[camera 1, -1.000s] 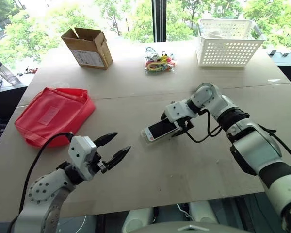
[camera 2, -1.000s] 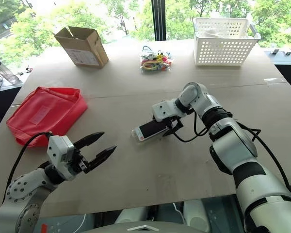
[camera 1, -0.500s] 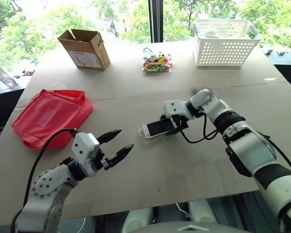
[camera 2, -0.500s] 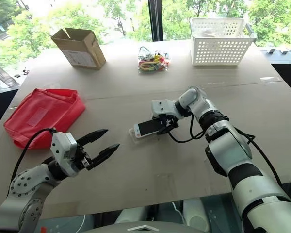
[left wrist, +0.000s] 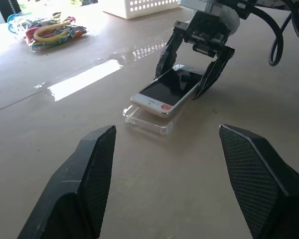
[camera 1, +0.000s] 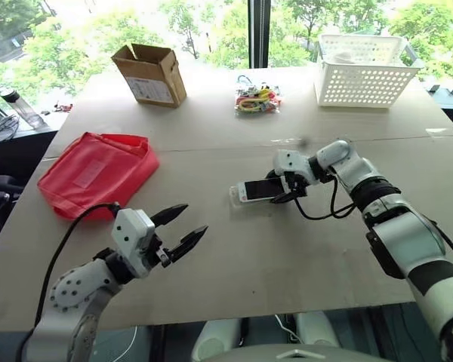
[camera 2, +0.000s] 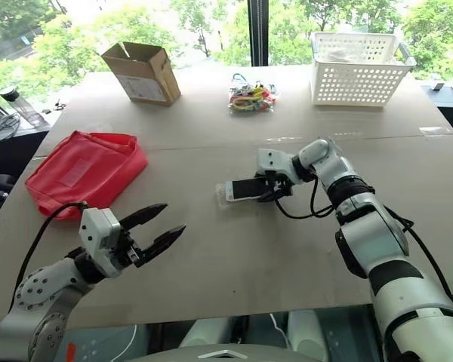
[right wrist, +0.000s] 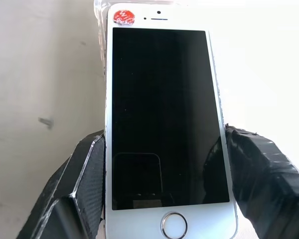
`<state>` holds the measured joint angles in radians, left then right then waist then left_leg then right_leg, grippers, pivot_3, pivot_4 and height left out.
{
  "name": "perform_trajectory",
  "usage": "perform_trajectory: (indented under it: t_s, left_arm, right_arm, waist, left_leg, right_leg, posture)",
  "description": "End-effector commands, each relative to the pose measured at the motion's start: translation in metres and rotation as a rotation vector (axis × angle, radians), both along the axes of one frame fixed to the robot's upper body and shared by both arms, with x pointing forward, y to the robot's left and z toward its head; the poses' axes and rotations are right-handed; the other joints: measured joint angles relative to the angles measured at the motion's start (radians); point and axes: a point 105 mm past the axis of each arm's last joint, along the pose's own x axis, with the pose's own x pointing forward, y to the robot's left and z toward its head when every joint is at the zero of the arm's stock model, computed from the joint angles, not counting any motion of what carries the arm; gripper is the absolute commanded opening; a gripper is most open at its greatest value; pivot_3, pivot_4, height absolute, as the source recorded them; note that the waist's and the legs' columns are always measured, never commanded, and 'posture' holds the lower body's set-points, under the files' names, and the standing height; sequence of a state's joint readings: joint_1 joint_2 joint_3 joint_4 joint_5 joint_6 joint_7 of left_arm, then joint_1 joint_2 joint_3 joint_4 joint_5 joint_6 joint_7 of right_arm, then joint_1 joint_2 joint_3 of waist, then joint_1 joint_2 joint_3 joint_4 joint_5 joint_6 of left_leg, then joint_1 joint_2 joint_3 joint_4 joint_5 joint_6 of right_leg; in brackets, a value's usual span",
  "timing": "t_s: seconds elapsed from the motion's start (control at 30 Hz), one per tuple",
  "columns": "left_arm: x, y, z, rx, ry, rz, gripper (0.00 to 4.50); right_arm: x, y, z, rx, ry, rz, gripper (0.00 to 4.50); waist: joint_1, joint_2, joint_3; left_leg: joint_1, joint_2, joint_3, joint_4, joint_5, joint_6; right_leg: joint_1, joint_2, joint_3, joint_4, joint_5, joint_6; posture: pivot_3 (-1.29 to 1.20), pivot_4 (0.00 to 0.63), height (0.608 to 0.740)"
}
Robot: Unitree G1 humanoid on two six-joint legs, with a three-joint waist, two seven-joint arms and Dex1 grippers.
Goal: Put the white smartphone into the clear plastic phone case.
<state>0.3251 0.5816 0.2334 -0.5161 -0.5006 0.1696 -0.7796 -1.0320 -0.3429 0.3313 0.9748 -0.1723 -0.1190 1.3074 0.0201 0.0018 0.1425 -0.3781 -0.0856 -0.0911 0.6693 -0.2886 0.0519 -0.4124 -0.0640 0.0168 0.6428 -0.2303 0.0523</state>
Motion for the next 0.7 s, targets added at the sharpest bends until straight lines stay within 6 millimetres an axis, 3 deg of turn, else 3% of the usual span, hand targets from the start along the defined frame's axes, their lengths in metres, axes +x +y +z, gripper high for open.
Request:
perform_trajectory:
  t_s: [0.03,0.33,0.53,0.6,0.67,0.7]
  left_arm:
    - [0.002,-0.005,0.007,0.003,-0.038,-0.026,3.37]
    - [0.015,-0.012,0.010,-0.001,-0.049,-0.083,3.37]
    - [0.022,-0.011,0.010,0.013,-0.046,-0.121,3.37]
    - [0.025,-0.011,0.012,0.014,-0.051,-0.126,3.37]
    - [0.027,-0.011,0.013,0.014,-0.055,-0.130,3.37]
    - [0.027,-0.011,0.013,0.014,-0.056,-0.132,3.37]
  right_arm:
    - [0.004,-0.046,-0.013,-0.032,0.045,-0.254,2.92]
    - [-0.044,-0.041,-0.006,0.062,0.006,-0.500,2.92]
    - [-0.043,-0.047,-0.002,0.070,-0.038,-0.552,2.92]
    - [-0.047,-0.044,0.000,0.087,0.017,-0.515,2.92]
    - [-0.047,-0.043,0.002,0.092,0.018,-0.496,3.95]
    - [-0.044,-0.045,0.002,0.081,-0.012,-0.505,4.25]
  waist:
    - [0.010,0.000,0.000]
    - [0.017,0.001,-0.001]
    - [0.003,0.001,-0.001]
    - [0.000,0.001,-0.001]
    - [-0.003,0.000,-0.001]
    - [-0.006,0.000,-0.001]
  left_leg:
    - [0.000,0.000,0.000,0.000,0.000,0.000]
    - [-0.003,0.000,-0.003,-0.001,0.000,0.000]
    - [-0.003,0.000,-0.002,-0.001,0.000,0.000]
    - [-0.003,0.000,-0.002,-0.001,0.000,0.000]
    - [-0.003,0.000,-0.002,-0.001,0.000,0.001]
    - [-0.003,0.000,-0.002,-0.001,0.000,0.001]
  right_leg:
    - [0.000,0.000,0.000,0.000,0.000,0.000]
    - [-0.001,0.000,-0.002,-0.003,0.000,0.000]
    - [-0.001,0.000,-0.002,-0.003,0.000,0.000]
    - [-0.001,0.000,-0.002,-0.003,0.000,0.000]
    - [-0.001,0.000,-0.002,-0.003,0.000,0.000]
    - [-0.001,0.000,-0.002,-0.003,0.000,0.000]
  posture:
    - [0.00,0.150,0.733]
    - [0.00,0.150,0.733]
    - [0.00,0.150,0.733]
    - [0.00,0.150,0.733]
    - [0.00,0.150,0.733]
    - [0.00,0.150,0.733]
